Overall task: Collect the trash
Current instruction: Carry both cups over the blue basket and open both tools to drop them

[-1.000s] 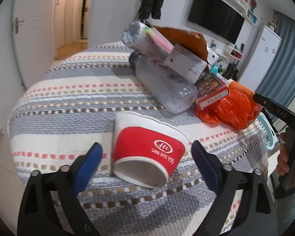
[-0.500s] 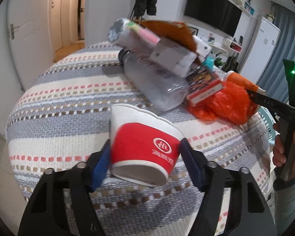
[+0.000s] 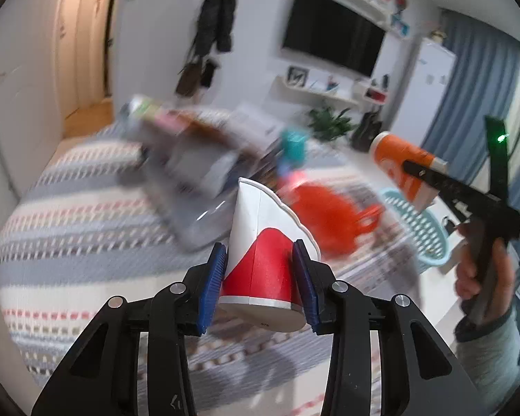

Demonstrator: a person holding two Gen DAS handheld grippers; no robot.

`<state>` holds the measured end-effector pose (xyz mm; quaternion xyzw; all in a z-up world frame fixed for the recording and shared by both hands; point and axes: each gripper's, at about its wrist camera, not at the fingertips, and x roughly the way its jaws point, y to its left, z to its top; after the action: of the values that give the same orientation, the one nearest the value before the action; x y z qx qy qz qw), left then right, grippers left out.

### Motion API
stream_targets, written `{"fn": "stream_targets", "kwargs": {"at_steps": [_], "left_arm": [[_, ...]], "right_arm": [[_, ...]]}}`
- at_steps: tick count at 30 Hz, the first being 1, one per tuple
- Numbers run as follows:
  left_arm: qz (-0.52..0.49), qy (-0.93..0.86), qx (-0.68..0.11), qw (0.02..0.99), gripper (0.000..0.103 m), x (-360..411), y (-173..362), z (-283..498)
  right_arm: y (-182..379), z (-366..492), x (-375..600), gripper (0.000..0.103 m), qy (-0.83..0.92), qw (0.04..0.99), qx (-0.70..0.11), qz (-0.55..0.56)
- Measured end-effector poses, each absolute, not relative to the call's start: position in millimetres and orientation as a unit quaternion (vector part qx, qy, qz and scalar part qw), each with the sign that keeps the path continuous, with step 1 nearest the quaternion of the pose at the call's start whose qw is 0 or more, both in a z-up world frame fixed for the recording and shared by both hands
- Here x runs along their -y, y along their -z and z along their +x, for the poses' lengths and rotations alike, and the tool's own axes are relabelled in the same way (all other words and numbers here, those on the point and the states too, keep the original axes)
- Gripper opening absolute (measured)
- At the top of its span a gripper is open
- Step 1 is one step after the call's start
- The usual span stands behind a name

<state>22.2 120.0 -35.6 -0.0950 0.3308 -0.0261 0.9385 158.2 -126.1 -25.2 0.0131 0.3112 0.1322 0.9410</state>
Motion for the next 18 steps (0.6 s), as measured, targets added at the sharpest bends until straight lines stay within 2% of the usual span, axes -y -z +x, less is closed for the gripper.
{"fn": "stream_targets", "kwargs": {"at_steps": [9,13,18], "left_arm": [[-0.032,0.126,-0.291,0.948,0.038,-9,-20,97],[-0.029,0.172,-0.296,0.939,0.038,44,-17,135],[-0.030,0.199,-0.340,0.918,0.038,99,17,186]], "right_arm": [[17,166,220,0.049,-0.021,0.956,-0.289,0.051],[37,175,261,0.049,0.031,0.950,-0.303,0.063],[75,189,292,0.049,0.058,0.933,-0.346,0.082]]}}
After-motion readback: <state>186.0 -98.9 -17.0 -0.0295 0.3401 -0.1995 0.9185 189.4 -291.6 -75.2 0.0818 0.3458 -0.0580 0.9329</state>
